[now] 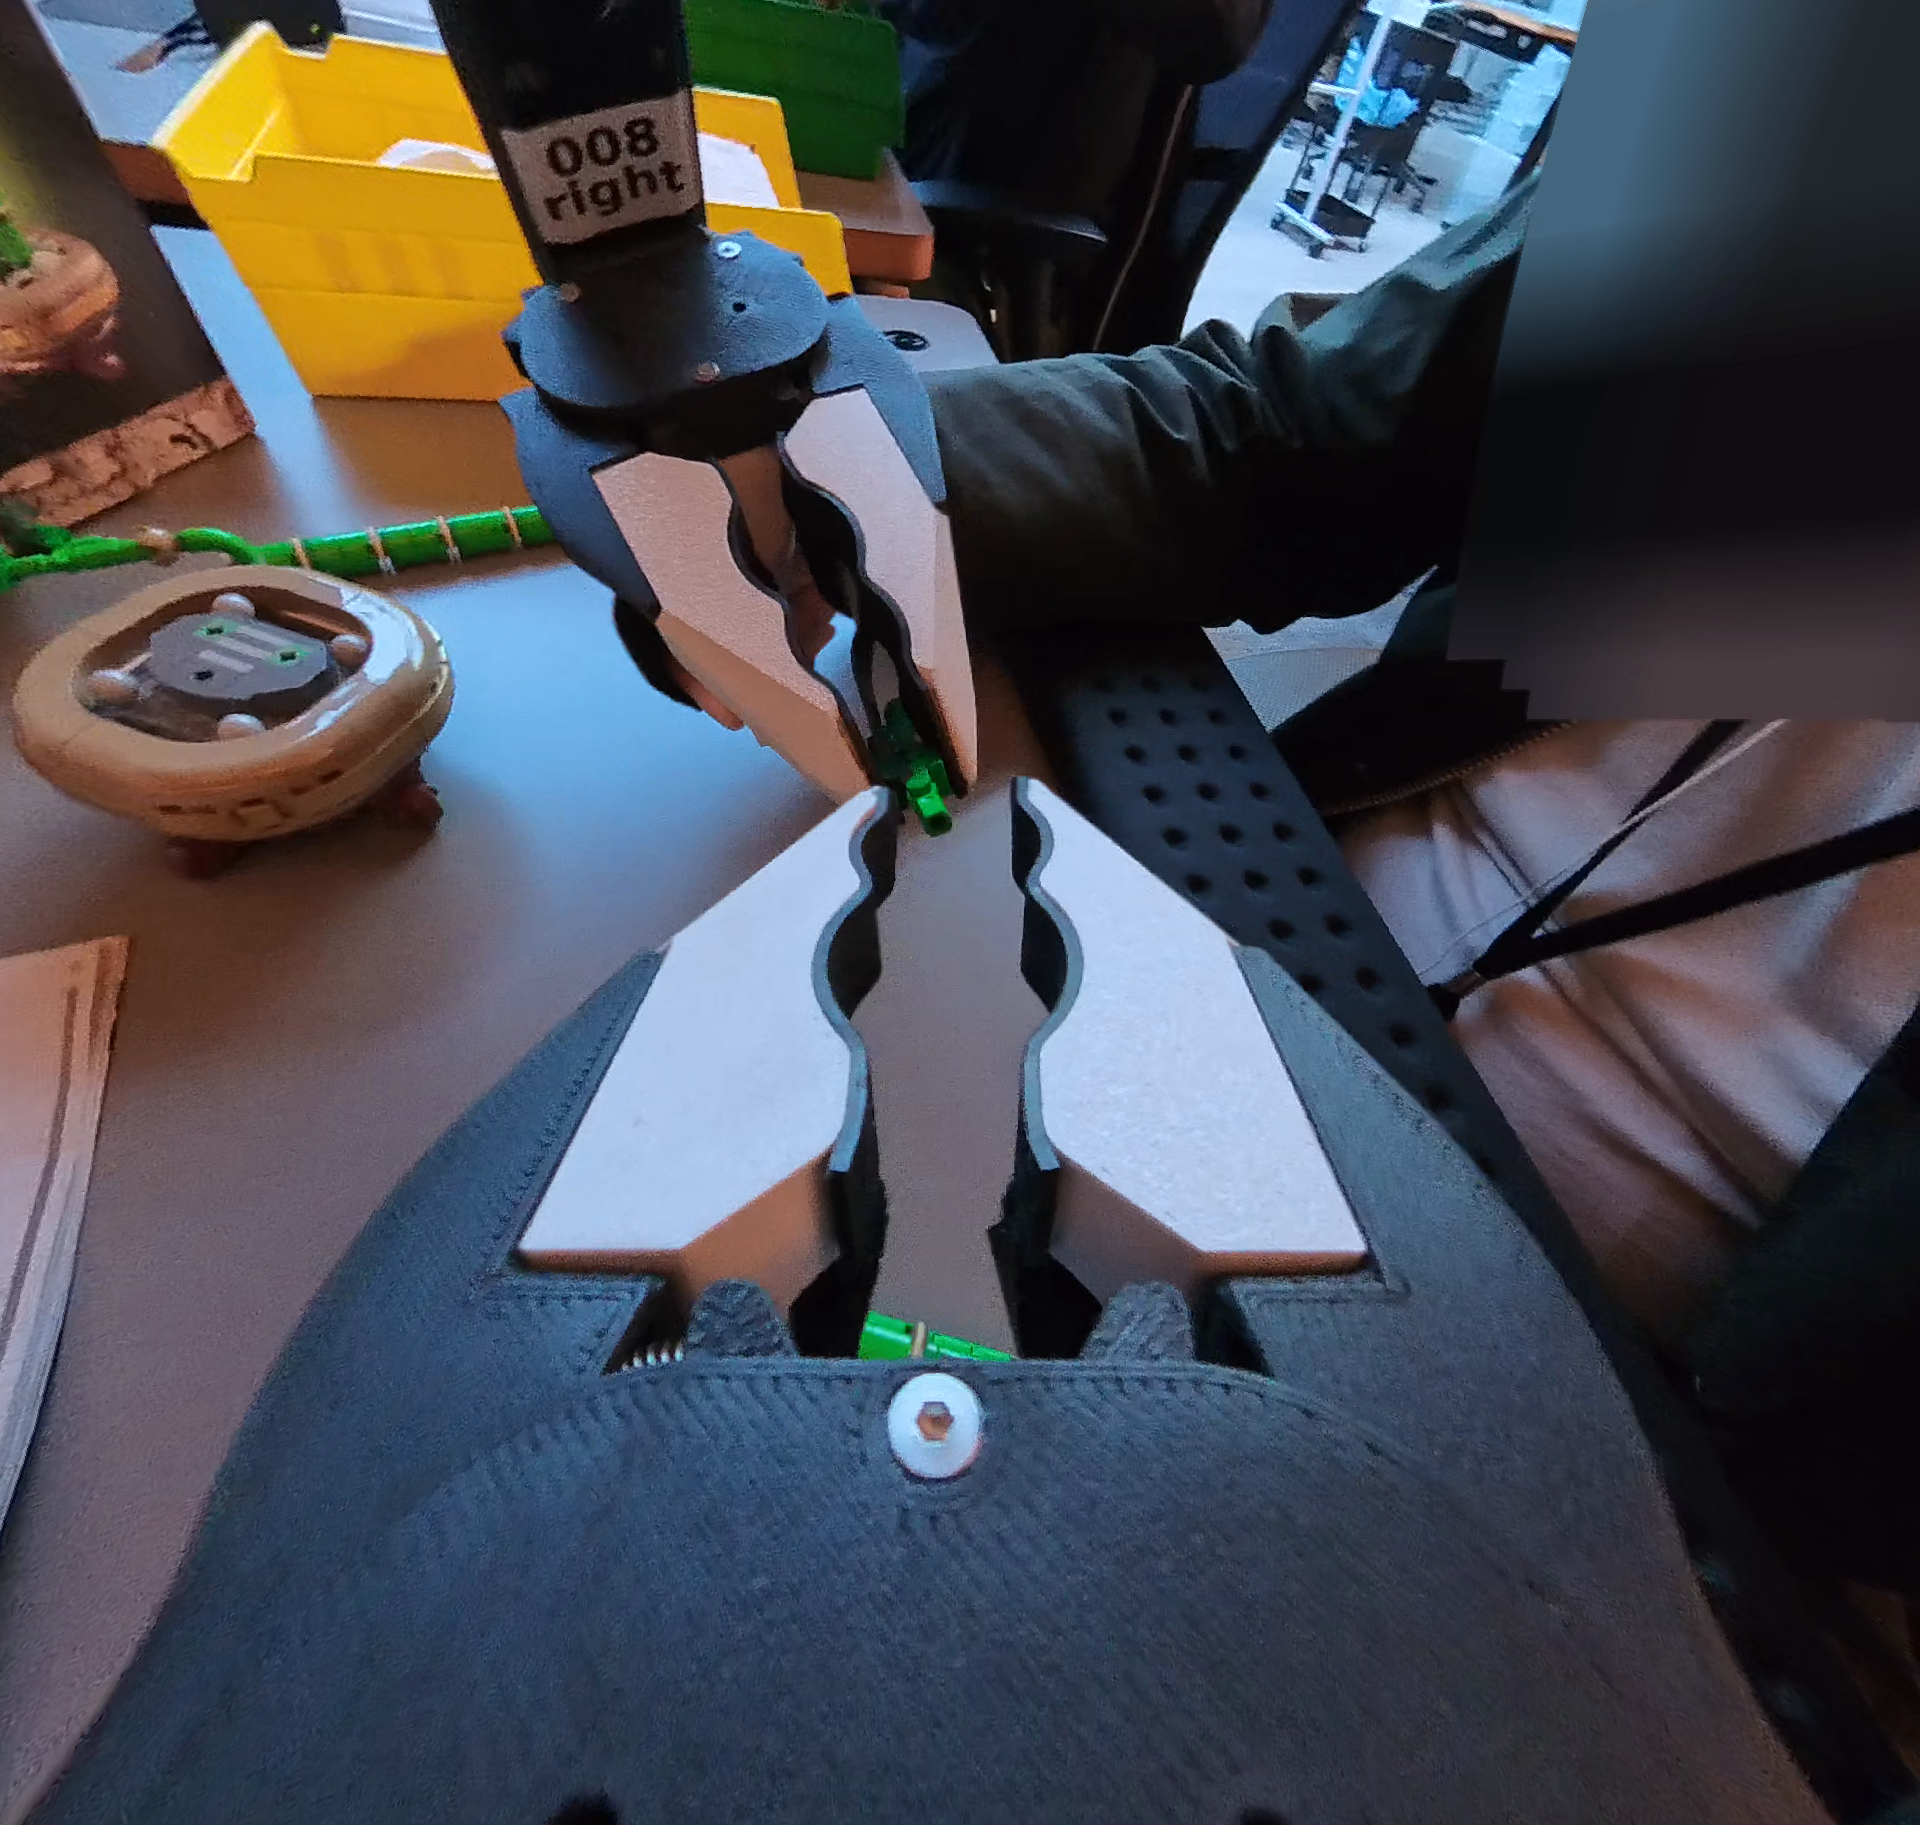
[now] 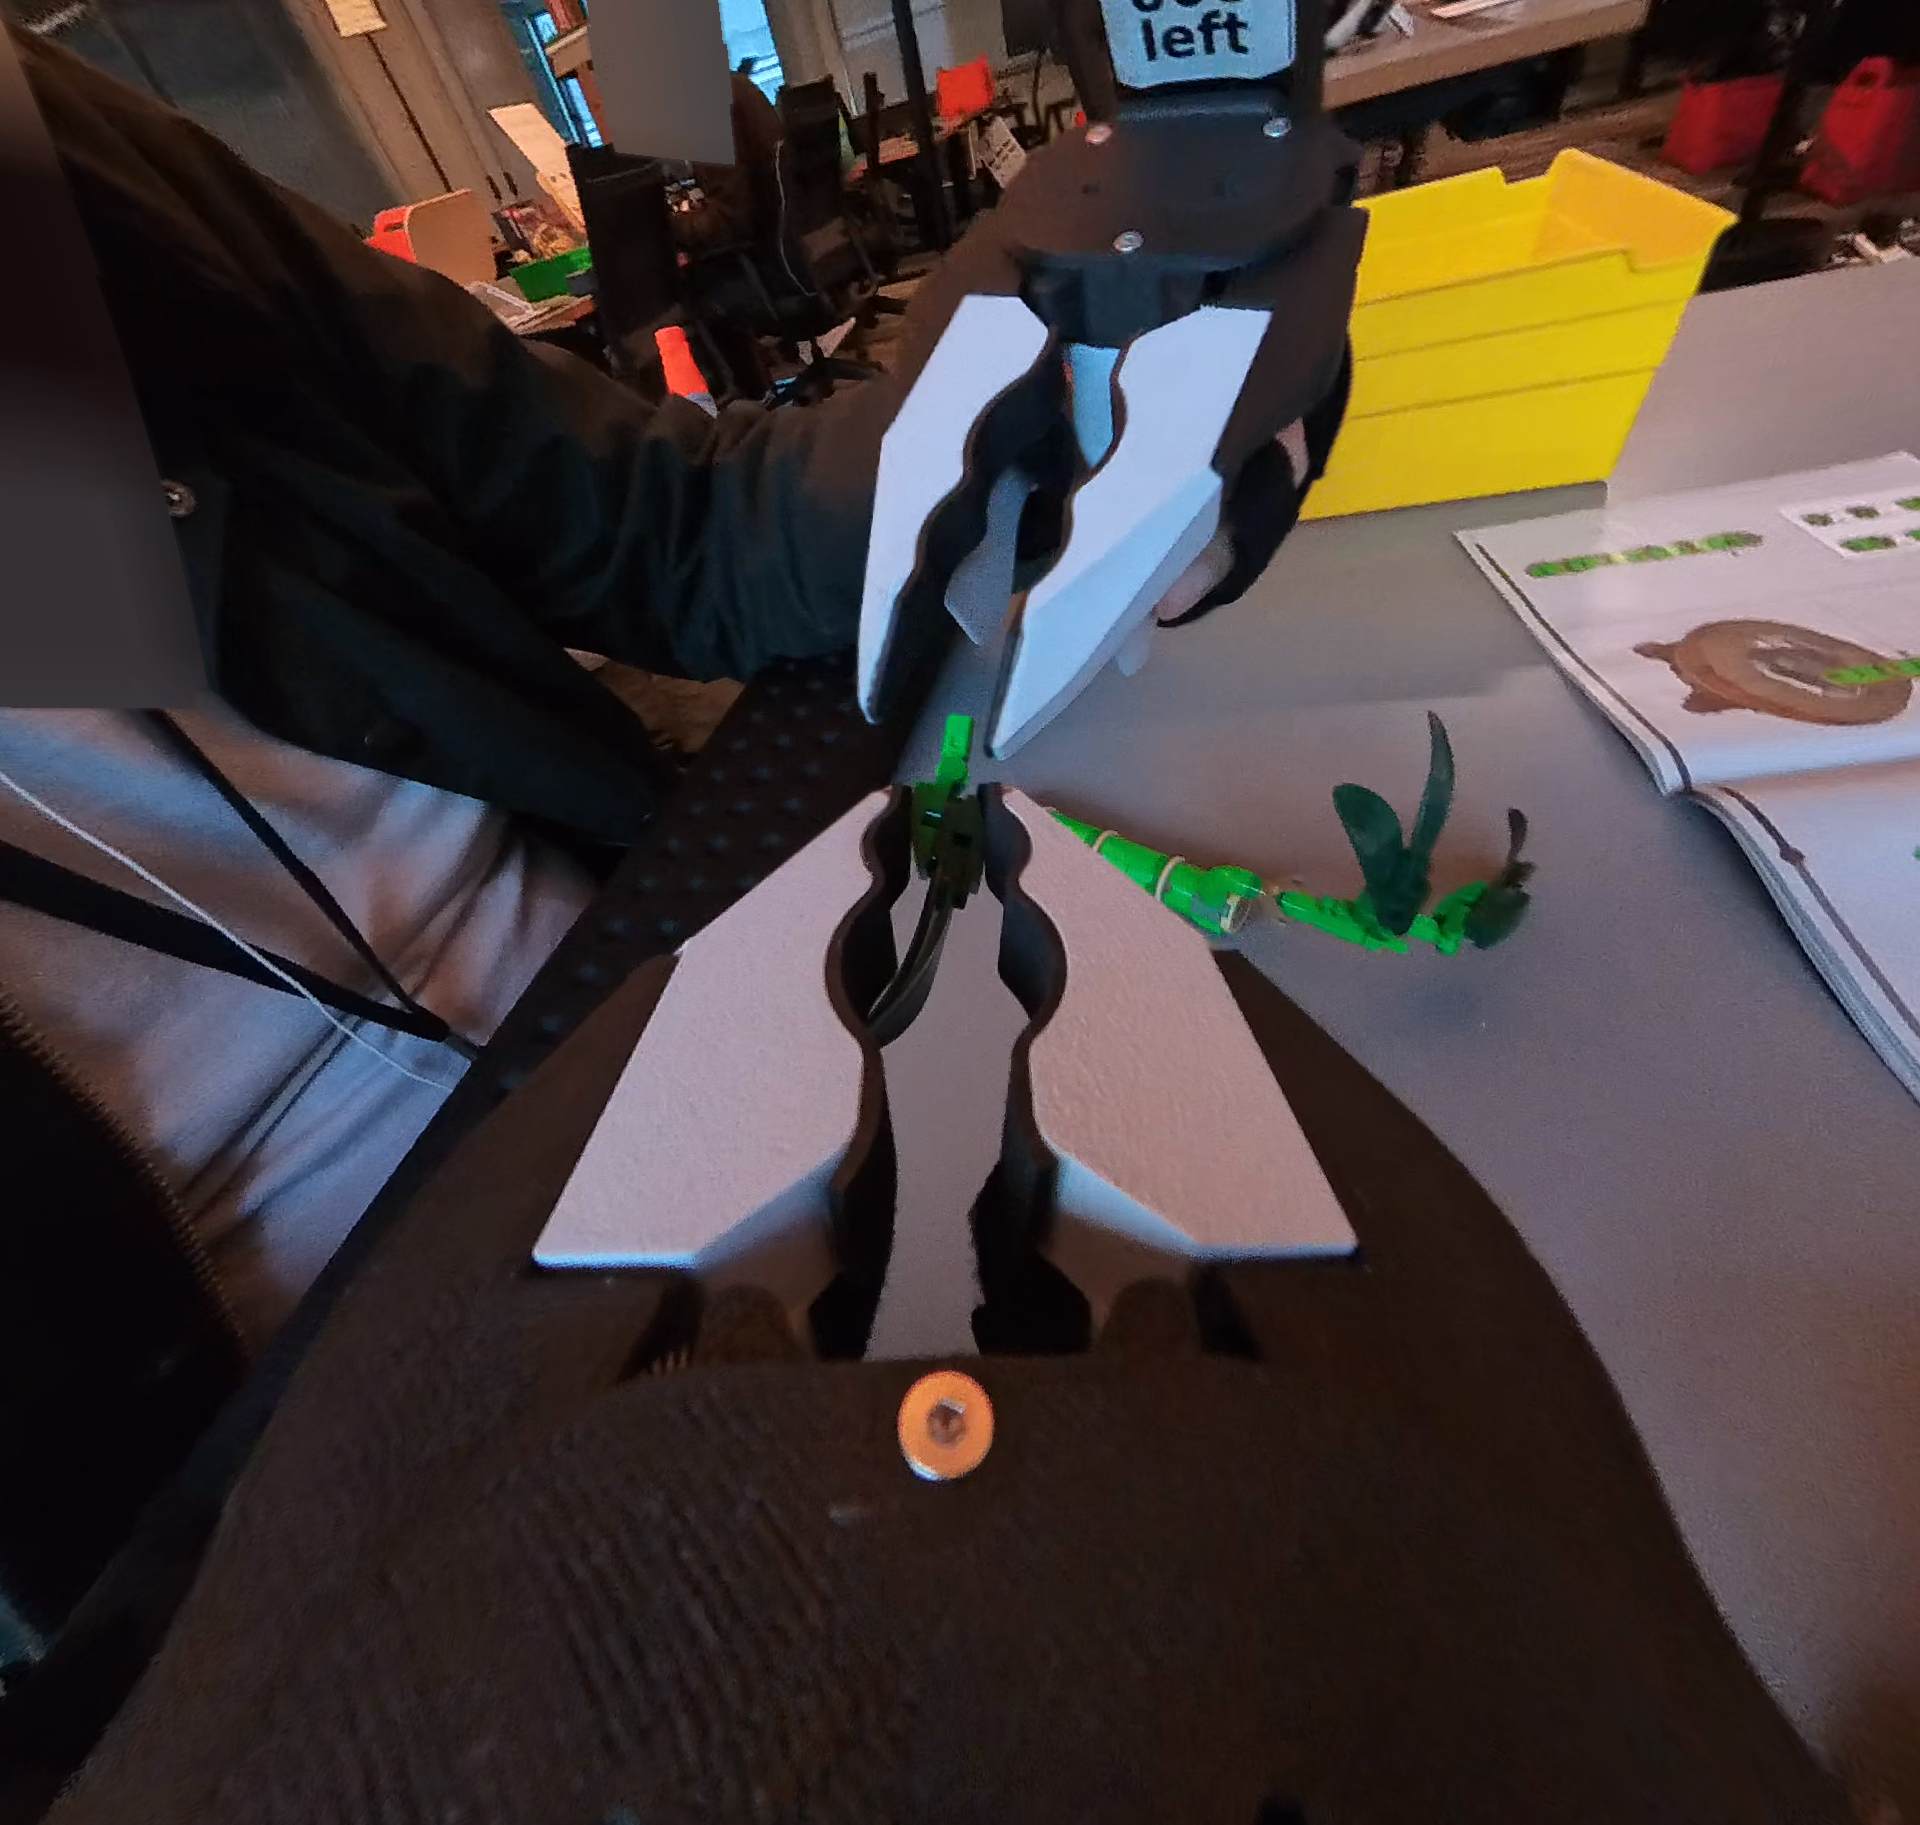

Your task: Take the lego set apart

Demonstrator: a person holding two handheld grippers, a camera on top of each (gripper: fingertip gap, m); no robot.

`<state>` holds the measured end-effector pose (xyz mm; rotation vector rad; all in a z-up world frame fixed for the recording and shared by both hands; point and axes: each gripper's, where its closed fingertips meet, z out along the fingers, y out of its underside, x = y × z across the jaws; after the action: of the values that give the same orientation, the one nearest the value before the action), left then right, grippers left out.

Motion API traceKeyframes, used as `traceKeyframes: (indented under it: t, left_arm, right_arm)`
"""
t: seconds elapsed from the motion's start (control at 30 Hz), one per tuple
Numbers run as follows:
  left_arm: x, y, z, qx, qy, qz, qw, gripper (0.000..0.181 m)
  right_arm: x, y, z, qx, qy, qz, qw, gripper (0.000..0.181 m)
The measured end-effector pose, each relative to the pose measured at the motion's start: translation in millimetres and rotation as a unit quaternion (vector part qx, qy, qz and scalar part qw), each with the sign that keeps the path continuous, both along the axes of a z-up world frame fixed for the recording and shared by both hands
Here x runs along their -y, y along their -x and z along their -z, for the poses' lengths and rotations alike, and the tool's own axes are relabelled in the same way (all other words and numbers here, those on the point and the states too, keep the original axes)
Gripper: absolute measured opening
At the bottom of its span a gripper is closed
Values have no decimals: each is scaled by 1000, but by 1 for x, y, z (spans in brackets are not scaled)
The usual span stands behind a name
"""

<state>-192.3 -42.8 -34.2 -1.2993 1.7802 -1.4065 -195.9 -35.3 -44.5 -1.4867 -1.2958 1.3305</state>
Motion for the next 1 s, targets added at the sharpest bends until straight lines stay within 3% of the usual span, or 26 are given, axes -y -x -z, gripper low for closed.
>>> traceKeyframes:
  t: [0.13,0.4,0.5,0.7,0.87,1.0]
  left_arm:
    - [-6,-2,4,-21,36,-13,999,4]
    - [-10,-3,12,-48,55,-19,997,13]
    - [-11,-3,20,-66,44,-23,997,4]
    - [-18,-4,23,-67,-25,-42,997,4]
    - [-19,-5,21,-62,-39,-49,996,4]
    - [-20,-5,26,-59,-68,-49,995,4]
  right_arm:
    - [-1,1,2,4,36,0,999,12]
    - [-9,0,7,7,85,12,996,12]
    - [-8,1,11,20,66,14,998,12]
    - [-15,1,14,28,8,36,999,12]
    - [-17,2,12,27,-7,45,999,12]
    - [-18,1,18,63,-81,58,993,12]
